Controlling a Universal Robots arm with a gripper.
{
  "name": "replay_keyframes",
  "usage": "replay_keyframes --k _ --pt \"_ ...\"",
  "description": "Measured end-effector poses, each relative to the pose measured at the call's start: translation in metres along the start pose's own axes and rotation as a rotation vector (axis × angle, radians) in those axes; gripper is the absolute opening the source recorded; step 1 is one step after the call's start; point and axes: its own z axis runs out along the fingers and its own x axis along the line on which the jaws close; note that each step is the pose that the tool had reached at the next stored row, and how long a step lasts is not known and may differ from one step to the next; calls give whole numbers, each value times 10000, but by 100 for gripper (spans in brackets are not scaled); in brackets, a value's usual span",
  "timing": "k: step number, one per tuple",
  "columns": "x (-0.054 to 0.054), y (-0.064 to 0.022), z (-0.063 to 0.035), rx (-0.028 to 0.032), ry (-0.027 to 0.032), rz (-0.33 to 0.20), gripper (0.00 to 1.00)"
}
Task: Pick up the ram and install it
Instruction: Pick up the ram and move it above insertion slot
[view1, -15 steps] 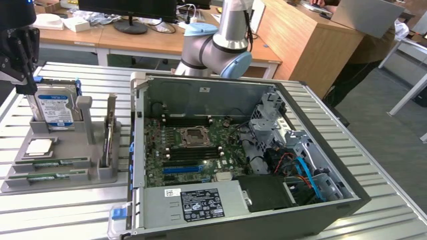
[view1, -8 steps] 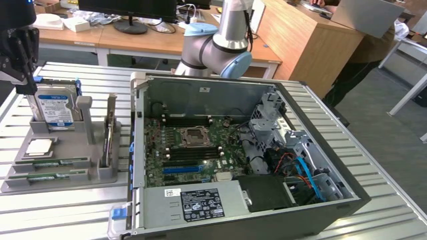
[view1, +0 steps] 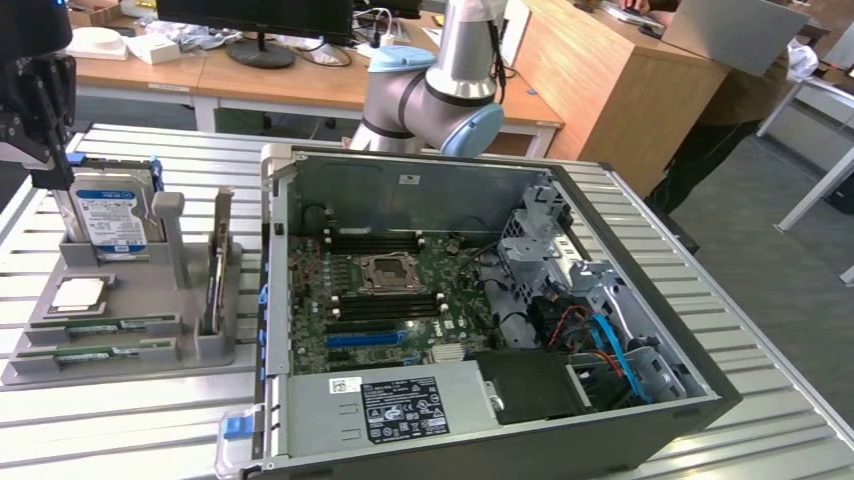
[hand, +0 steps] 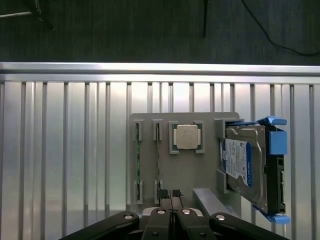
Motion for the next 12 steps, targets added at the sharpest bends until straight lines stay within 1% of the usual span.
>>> replay_keyframes --k 12 --pt "0 0 0 1 0 -2 10"
